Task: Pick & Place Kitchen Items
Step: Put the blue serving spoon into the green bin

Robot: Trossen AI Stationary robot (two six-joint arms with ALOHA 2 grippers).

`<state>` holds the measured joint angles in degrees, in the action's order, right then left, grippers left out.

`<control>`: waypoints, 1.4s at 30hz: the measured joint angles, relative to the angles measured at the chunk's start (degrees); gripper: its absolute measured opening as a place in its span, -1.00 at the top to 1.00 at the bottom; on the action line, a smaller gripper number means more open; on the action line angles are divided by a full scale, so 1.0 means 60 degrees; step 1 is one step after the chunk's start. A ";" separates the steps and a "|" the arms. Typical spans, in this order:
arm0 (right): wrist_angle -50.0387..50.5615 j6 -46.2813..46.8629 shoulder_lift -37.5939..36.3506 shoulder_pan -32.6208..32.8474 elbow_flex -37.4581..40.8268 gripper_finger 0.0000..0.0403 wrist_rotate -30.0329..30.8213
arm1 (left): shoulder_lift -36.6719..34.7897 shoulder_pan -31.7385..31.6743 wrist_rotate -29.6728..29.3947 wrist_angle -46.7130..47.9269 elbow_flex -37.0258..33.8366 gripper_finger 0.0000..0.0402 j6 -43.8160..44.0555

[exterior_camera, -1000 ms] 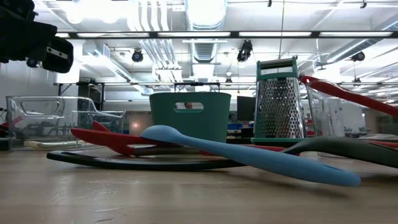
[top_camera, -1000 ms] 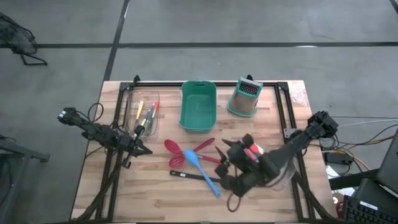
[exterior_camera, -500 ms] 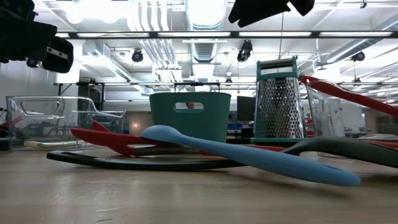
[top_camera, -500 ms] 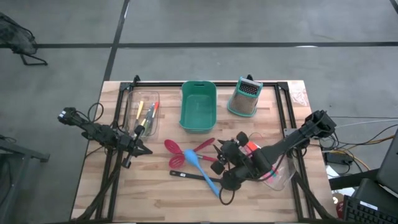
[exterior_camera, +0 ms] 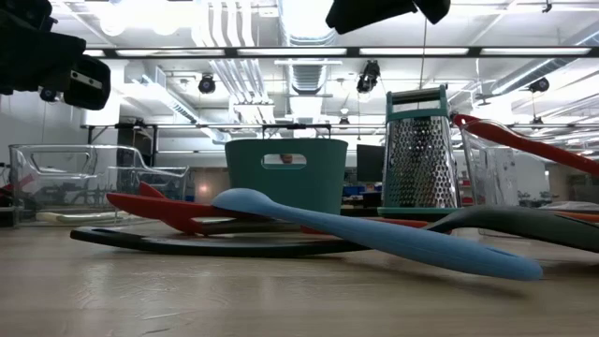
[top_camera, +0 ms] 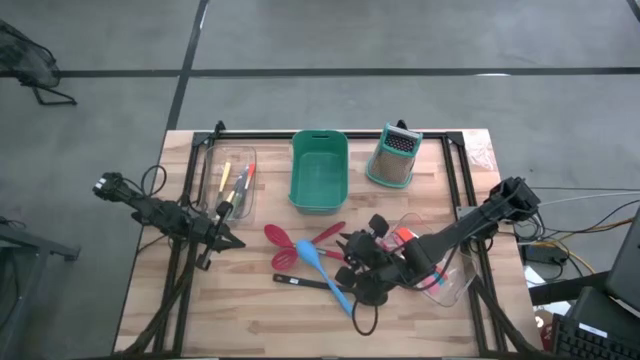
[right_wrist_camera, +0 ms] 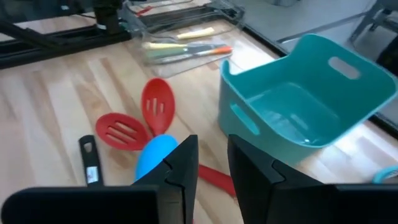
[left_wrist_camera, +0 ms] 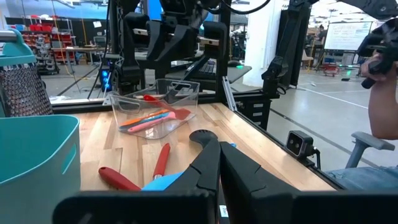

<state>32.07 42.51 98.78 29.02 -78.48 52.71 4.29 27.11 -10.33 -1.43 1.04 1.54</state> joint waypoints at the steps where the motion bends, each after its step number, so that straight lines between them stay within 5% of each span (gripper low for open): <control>1: -0.0109 -0.0035 0.0048 -0.0018 0.0000 0.59 -0.0102 | 0.0000 0.0003 -0.0003 0.0000 0.0000 0.94 0.0000; 13: -0.2188 -0.1302 0.0799 -0.0483 0.0000 0.37 -0.2373 | 0.0000 0.0000 0.0000 0.0007 0.0000 0.94 0.0000; 24: -0.3025 -0.0907 0.1535 -0.0915 -0.0013 0.01 -0.4385 | -0.0004 0.0002 0.0000 0.0005 0.0000 0.94 0.0000; 34: -0.2660 -0.0387 0.2150 -0.1169 -0.0403 -0.07 -0.5097 | 0.0011 0.0002 0.0000 0.0002 0.0000 0.94 0.0002; 42: -0.0012 -0.0396 0.3760 -0.1334 -0.2953 -0.07 -0.5762 | 0.0007 0.0003 0.0000 0.0000 0.0000 0.94 0.0004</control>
<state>32.00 40.14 121.33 21.02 -96.19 18.14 4.34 27.13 -10.33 -1.43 1.04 1.56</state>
